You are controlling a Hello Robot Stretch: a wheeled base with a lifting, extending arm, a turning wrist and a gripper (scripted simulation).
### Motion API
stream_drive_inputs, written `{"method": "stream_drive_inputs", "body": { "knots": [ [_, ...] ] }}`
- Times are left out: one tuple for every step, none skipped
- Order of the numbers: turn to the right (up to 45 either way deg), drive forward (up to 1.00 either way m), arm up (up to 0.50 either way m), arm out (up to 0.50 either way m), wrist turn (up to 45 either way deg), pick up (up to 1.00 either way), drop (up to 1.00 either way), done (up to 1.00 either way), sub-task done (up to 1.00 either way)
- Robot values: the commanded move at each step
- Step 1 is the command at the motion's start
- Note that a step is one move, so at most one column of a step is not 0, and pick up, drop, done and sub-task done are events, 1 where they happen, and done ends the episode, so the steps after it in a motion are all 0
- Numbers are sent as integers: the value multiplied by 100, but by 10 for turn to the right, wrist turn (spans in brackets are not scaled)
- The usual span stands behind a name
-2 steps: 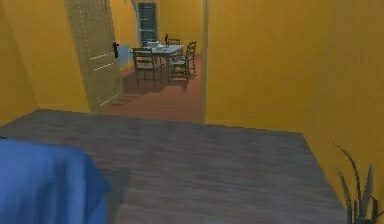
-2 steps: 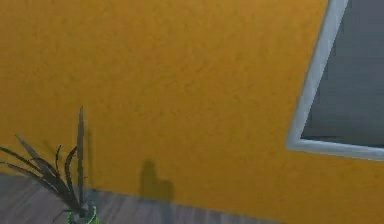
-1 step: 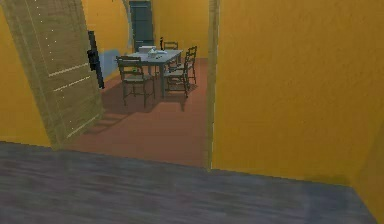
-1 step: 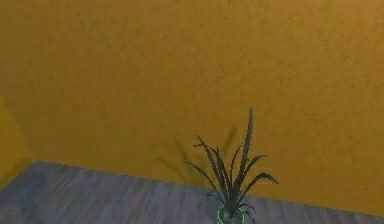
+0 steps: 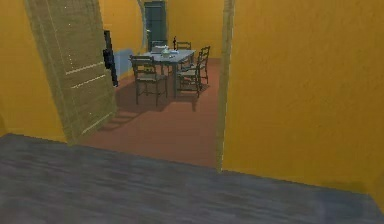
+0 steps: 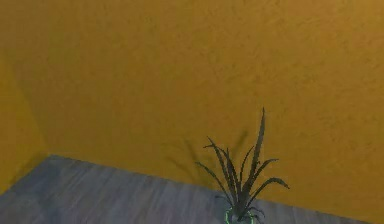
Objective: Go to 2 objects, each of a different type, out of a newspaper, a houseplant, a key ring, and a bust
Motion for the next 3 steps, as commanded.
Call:
{"method": "stream_drive_inputs", "body": {
  "knots": [
    [0, 35, 0, 0, 0, 0, 0, 0, 0],
    [-90, 0, 0, 0, 0, 0, 0, 0, 0],
    [0, 100, 0, 0, 0, 0, 0, 0, 0]
  ]
}}
